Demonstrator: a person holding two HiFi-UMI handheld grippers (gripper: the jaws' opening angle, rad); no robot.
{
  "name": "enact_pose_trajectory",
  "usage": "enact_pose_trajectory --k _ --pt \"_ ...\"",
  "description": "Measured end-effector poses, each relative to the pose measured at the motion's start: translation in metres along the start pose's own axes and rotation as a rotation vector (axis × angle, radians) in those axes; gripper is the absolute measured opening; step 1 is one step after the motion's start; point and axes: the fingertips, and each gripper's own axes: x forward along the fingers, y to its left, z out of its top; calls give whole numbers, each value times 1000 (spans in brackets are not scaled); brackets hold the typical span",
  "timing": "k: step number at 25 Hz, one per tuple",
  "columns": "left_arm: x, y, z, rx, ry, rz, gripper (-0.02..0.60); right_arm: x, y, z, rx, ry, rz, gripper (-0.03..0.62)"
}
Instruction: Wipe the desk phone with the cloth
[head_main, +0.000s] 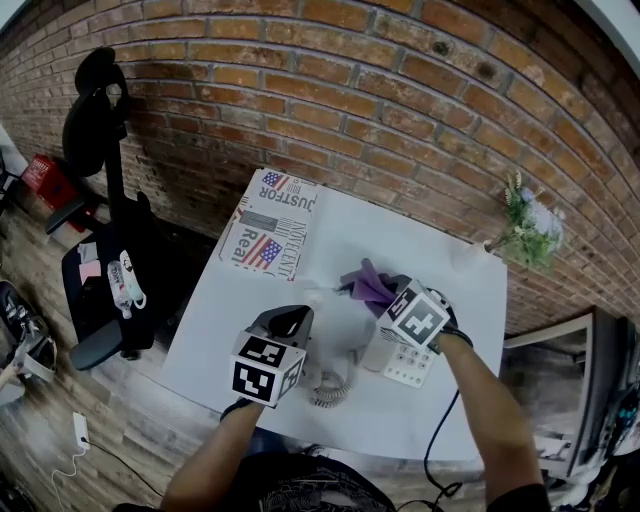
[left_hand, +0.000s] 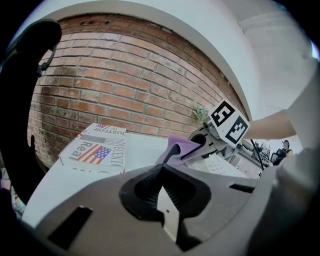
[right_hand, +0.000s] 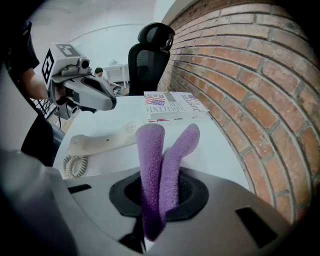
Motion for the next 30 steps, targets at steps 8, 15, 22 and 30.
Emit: enact_pose_trajectory --k 8,15,22,30 --pt "-18 -12 -11 -3 -6 18 5 -3 47 -5 26 -28 49 52" --pt "-31 -31 -14 12 -18 27 5 -7 82 -13 74 -76 77 52" --pt "-47 -43 -20 15 -31 48 5 -13 116 -19 178 -144 105 52" --pt "-66 -59 -25 34 -36 58 5 -27 131 -20 353 -267 70 52"
